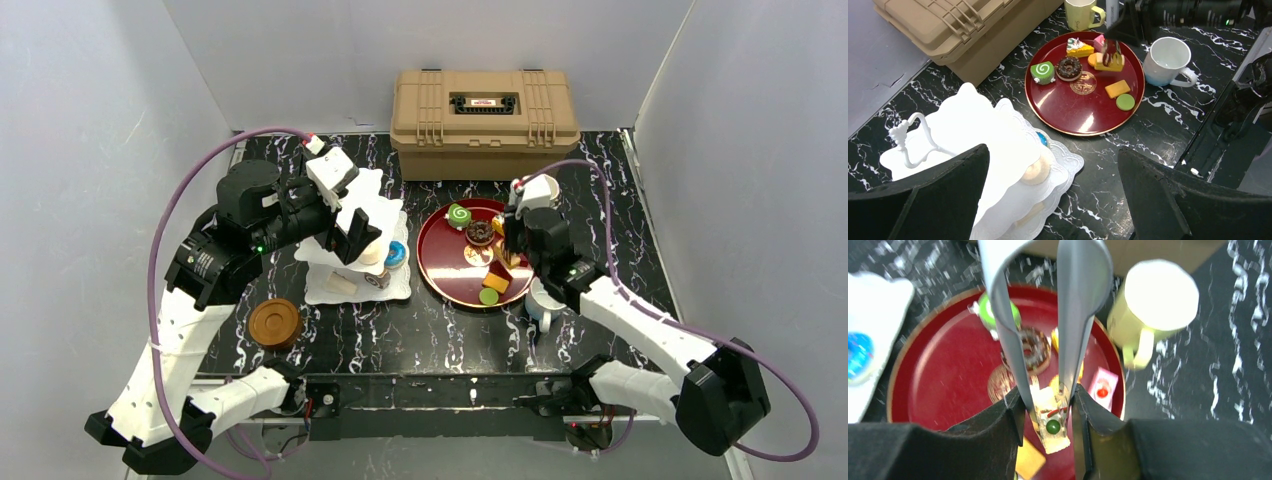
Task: Serve the afternoon tea
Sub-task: Pick up the desert from the tray, then place the desert on the desert table.
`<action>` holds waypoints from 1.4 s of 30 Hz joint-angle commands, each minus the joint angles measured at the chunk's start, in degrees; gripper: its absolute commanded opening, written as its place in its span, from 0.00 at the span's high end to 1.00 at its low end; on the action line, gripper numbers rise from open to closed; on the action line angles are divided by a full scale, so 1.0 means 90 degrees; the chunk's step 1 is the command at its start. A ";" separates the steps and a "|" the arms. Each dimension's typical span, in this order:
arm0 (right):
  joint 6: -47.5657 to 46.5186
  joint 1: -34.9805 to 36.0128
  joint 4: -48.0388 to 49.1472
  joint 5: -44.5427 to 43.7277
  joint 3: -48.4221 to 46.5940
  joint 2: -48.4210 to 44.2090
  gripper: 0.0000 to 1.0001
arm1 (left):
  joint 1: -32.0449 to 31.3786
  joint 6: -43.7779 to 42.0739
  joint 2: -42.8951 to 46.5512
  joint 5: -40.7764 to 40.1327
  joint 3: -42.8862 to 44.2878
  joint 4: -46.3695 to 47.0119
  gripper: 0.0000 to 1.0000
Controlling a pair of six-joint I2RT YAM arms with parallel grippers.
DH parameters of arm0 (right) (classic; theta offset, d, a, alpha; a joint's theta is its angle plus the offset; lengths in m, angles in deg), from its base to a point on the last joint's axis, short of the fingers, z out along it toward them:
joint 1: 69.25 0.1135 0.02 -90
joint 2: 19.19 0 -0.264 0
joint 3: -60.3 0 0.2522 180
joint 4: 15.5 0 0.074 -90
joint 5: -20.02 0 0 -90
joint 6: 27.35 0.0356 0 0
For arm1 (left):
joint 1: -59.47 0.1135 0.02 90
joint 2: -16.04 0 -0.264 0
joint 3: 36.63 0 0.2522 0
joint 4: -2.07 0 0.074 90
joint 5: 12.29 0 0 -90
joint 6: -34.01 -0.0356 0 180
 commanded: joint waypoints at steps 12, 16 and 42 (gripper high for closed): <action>0.0544 0.0695 0.1214 0.1090 -0.2830 0.1197 0.79 | 0.0003 -0.0048 0.0225 -0.0205 0.0020 0.0082 0.02; 0.0711 0.1233 0.1611 0.1065 -0.3198 0.1759 0.79 | 0.0003 -0.0068 0.0259 -0.0248 -0.0025 0.0067 0.02; 0.1362 0.1885 0.2342 0.0979 -0.3974 0.3223 0.72 | 0.0005 -0.0185 0.0348 -0.0322 0.0047 -0.0090 0.02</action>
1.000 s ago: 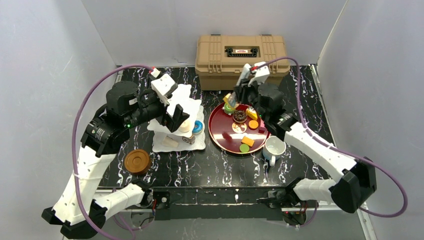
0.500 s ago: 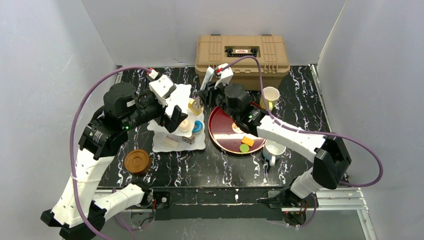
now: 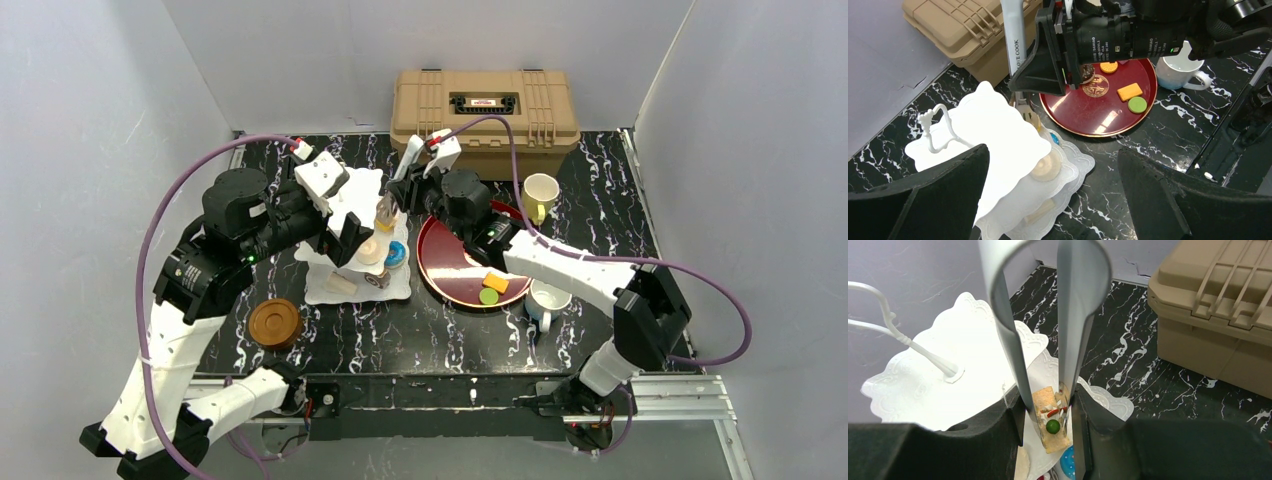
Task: Serve the afternoon tea
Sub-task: Place the desert on the desert table.
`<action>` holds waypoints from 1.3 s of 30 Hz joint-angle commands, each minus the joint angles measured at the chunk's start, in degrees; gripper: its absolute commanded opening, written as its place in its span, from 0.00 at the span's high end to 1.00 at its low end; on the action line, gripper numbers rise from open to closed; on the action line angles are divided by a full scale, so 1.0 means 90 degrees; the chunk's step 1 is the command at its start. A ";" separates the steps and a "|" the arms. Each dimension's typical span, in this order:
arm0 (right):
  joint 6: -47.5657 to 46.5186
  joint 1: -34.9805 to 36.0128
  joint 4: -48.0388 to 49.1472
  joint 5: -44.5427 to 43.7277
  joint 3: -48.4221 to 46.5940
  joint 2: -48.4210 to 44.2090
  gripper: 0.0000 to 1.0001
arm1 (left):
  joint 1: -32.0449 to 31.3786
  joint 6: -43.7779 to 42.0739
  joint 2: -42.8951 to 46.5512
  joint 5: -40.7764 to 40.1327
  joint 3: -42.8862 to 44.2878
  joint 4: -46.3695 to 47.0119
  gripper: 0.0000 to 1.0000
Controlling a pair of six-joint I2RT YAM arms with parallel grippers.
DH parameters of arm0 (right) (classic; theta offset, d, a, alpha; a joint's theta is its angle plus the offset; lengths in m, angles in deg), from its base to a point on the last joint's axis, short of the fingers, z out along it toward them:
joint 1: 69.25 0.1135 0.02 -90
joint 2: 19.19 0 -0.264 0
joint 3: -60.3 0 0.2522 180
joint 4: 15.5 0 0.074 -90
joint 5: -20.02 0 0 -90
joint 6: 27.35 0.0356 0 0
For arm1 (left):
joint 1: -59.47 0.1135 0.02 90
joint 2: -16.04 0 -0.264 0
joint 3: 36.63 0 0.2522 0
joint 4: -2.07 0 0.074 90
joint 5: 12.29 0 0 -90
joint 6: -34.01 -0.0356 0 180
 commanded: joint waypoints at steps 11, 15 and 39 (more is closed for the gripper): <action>-0.0160 0.0066 0.0498 -0.0119 -0.0431 -0.0092 0.49 | 0.0003 -0.0002 0.0006 -0.0011 0.0116 -0.0045 0.02; -0.0205 0.0067 0.0482 -0.0086 -0.0424 -0.0187 0.45 | 0.0005 0.0000 0.0006 -0.0014 0.0127 -0.0029 0.02; -0.0904 -0.0313 -0.1120 -0.1950 0.1937 -0.2967 0.56 | 0.0003 0.0014 -0.0023 0.0034 0.0104 -0.0015 0.02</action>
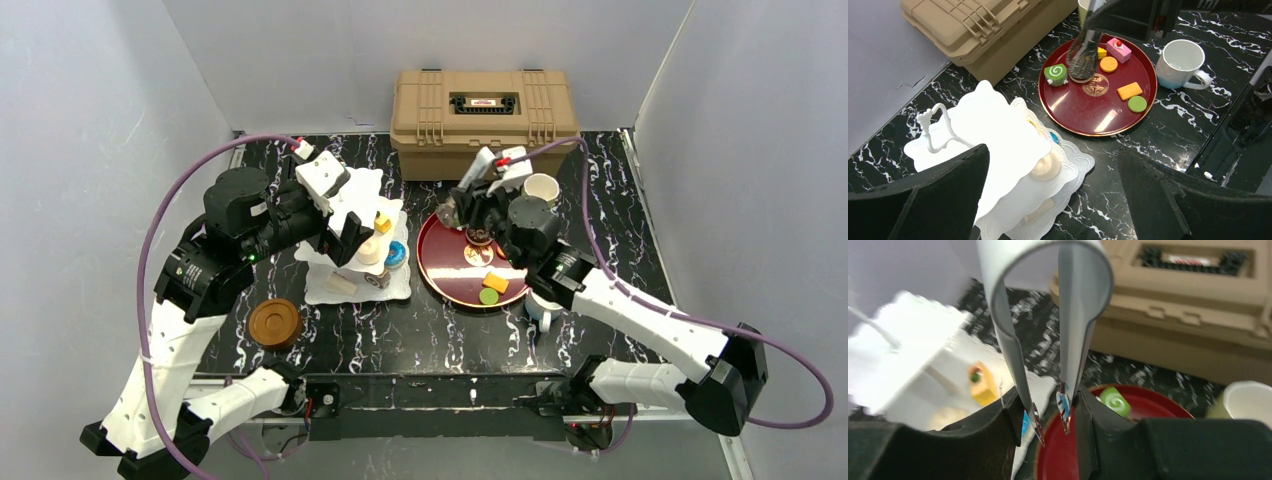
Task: Serve the afternoon tea
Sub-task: Pick up the desert from the tray.
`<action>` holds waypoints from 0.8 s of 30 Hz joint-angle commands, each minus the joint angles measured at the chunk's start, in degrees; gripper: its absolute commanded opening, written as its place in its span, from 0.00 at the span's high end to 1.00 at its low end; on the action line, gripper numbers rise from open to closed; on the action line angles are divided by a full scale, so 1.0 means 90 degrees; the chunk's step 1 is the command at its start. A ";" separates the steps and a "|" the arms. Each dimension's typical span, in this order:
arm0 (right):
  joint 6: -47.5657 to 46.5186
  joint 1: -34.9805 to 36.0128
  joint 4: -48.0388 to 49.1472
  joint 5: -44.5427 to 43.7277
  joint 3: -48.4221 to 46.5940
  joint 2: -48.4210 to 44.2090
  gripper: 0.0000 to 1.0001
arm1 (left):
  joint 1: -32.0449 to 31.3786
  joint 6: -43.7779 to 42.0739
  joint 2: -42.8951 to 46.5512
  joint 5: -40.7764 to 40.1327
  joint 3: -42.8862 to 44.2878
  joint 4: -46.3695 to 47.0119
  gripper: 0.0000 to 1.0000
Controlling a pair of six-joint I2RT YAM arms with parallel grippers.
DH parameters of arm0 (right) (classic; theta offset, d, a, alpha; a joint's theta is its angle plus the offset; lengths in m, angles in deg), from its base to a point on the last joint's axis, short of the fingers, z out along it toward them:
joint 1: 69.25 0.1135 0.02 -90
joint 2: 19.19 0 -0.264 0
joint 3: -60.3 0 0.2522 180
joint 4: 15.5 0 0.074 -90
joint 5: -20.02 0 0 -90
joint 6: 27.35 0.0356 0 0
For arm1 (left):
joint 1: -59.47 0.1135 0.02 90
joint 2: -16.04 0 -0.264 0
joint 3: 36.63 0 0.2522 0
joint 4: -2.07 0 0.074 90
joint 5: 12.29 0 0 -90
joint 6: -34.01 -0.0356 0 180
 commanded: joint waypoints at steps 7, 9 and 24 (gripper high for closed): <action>-0.0087 -0.0879 -0.0286 -0.0690 0.1093 -0.0309 0.51 | 0.0002 0.0014 -0.0012 0.0038 0.0126 0.0008 0.02; -0.0012 -0.1127 -0.0184 -0.0508 0.1108 -0.0170 0.51 | 0.0003 0.0015 -0.0014 0.0037 0.0128 -0.0001 0.03; 0.0024 -0.1795 0.0978 0.0260 0.1078 0.1075 0.42 | 0.0010 -0.0062 -0.0101 0.0018 0.0256 -0.0023 0.03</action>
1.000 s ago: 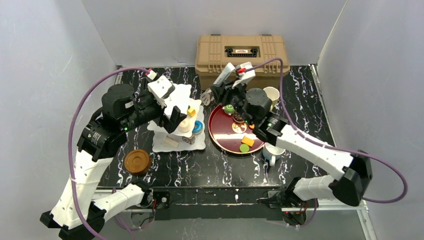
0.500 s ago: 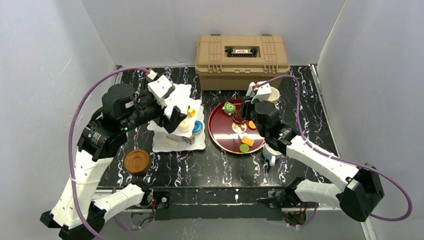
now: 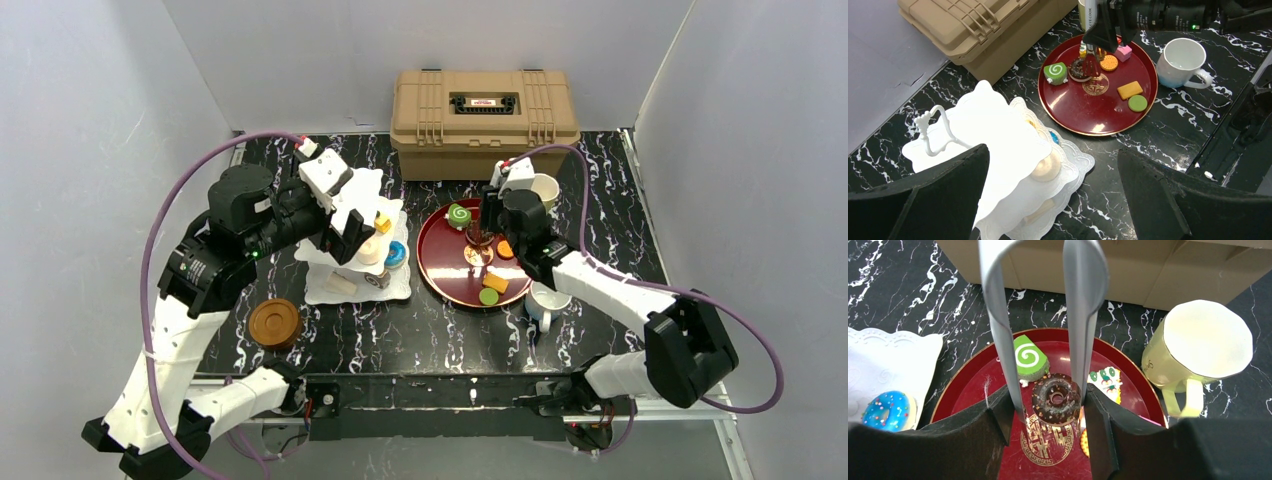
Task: Serve the afternoon tea
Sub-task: Pick up the desert from the tray.
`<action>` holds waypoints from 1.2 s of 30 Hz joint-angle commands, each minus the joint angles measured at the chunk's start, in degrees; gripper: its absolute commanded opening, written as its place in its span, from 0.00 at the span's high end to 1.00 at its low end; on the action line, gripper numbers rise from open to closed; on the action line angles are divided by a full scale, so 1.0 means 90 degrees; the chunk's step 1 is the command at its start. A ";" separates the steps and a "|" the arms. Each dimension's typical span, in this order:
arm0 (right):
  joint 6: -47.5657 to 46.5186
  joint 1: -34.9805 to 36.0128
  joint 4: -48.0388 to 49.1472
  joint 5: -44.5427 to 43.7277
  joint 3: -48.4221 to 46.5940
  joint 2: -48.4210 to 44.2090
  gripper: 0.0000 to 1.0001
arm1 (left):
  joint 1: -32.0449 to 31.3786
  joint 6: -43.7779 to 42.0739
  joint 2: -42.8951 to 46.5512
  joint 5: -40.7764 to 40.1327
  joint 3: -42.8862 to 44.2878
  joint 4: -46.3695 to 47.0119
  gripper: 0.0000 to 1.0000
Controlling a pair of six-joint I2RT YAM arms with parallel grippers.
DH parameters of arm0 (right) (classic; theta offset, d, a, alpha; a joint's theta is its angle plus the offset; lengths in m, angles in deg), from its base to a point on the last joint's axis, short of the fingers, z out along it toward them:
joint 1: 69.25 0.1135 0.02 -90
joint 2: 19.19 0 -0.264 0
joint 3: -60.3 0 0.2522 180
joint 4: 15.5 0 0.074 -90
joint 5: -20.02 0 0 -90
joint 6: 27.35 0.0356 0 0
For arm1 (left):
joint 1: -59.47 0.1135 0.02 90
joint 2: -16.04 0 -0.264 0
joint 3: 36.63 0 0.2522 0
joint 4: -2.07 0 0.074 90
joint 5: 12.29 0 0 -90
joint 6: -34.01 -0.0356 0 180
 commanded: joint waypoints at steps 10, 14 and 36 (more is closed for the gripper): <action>-0.0143 -0.0233 0.1496 0.0375 0.0037 0.0308 0.37 | -0.0002 -0.0037 -0.0065 0.0065 0.0332 0.0005 0.03; -0.0175 -0.0274 0.1546 0.0455 0.0028 0.0461 0.36 | 0.0003 -0.0018 -0.0082 0.0103 0.0367 0.0032 0.03; -0.0320 -0.0392 0.1868 0.0765 0.0166 0.1020 0.33 | 0.0003 -0.0035 -0.0126 0.0094 0.0384 0.0032 0.03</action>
